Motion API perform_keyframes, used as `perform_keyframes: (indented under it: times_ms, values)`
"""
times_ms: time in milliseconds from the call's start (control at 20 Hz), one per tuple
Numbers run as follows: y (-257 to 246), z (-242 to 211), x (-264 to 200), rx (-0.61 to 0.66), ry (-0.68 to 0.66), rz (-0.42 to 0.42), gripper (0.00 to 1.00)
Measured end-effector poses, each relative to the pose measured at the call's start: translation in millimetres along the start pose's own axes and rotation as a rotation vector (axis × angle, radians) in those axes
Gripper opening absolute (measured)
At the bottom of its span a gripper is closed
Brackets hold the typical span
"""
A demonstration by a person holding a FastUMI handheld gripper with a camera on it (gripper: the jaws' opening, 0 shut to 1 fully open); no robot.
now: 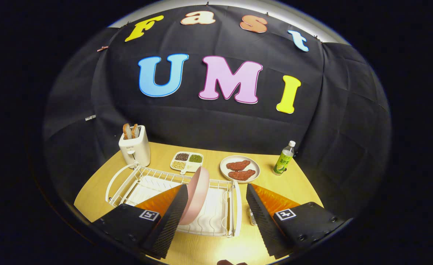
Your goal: Take the plate from the dish rack, then take the spoon from the basket and place it into the plate.
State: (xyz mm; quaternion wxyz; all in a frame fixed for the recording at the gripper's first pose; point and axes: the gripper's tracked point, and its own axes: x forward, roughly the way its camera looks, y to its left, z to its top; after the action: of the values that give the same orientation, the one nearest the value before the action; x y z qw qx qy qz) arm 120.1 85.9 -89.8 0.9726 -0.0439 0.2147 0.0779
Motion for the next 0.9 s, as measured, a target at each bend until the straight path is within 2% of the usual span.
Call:
perform_keyframes:
  times_ms: [250,550,600,650,700,750,900]
  values:
    - [17,-26,55,-0.004,0.184,-0.020,0.98]
    - [24,-52,90,-0.041,0.290,-0.061,0.94]
    - [21,-55,92,-0.039,0.303,-0.078,0.91]
    - [20,-58,96,-0.031,0.310,-0.090,0.81]
    - [20,-61,98,-0.019,0.321,-0.097,0.77]
    - [21,-65,99,-0.006,0.336,-0.097,0.62]
    - [19,-67,100,0.004,0.346,-0.128,0.35]
